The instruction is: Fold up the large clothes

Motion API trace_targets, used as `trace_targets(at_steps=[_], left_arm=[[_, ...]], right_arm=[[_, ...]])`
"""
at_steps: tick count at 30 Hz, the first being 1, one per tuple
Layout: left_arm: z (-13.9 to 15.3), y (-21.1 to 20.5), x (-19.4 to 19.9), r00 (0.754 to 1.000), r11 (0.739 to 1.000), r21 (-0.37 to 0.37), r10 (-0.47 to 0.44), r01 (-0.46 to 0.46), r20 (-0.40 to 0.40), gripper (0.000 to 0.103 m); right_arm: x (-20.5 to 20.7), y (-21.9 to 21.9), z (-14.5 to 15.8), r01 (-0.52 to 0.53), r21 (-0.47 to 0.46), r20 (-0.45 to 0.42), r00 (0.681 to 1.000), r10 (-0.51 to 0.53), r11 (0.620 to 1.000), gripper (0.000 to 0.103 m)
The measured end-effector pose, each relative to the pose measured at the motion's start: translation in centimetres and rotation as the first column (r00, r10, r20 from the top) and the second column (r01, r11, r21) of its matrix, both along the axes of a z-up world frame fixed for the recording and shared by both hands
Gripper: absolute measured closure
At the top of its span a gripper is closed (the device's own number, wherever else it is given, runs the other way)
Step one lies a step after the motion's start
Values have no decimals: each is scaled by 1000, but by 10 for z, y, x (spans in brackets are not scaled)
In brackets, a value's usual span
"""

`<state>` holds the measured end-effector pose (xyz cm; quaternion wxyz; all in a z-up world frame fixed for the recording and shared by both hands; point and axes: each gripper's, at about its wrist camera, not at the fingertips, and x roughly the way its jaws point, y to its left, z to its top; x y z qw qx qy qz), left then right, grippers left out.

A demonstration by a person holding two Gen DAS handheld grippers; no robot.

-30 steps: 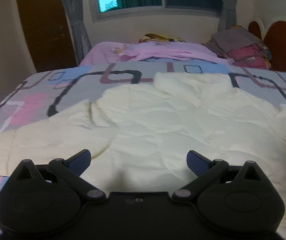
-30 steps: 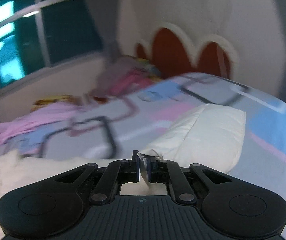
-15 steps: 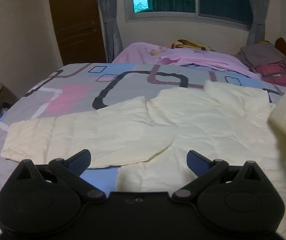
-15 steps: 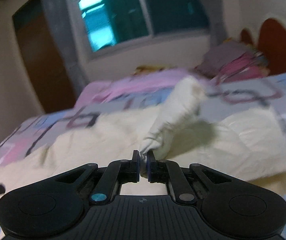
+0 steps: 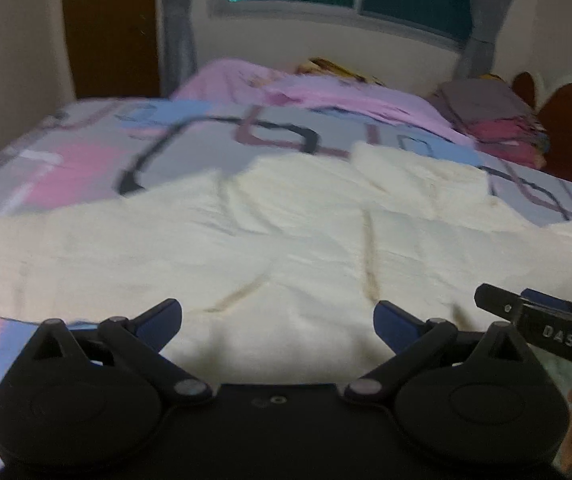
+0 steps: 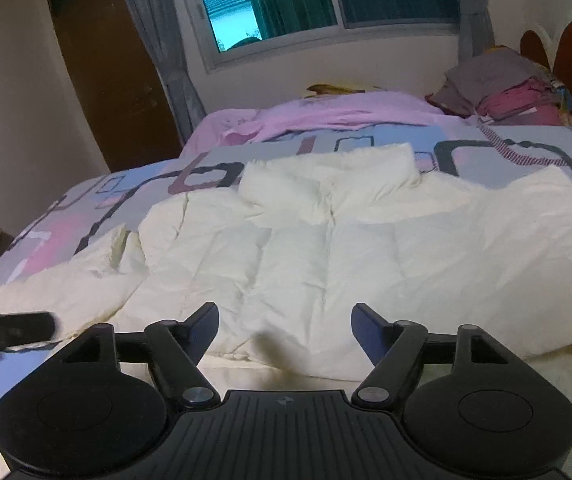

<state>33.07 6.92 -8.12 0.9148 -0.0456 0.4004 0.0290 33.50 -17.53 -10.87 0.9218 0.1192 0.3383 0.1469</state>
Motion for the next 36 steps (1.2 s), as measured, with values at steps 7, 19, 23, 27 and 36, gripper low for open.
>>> trace_targets(at_steps=[7, 19, 23, 27, 36], left_arm=[[-31, -33, 40, 997, 991, -119, -59, 53, -55, 6], [-76, -42, 72, 992, 963, -257, -105, 86, -62, 71], [-63, -37, 69, 996, 957, -279, -87, 77, -24, 92], [-32, -23, 63, 997, 955, -290, -54, 67, 55, 94], [-47, 10, 51, 999, 983, -182, 20, -14, 29, 96]], right_arm=[[-31, -67, 6, 125, -109, 23, 992, -123, 986, 30], [-46, -160, -29, 279, -206, -73, 951, -299, 938, 30], [-30, -157, -41, 263, -225, -79, 955, -287, 938, 31], [-10, -156, -46, 267, -203, -72, 956, -286, 942, 31], [0, -154, -49, 270, -182, -84, 954, -289, 945, 86]])
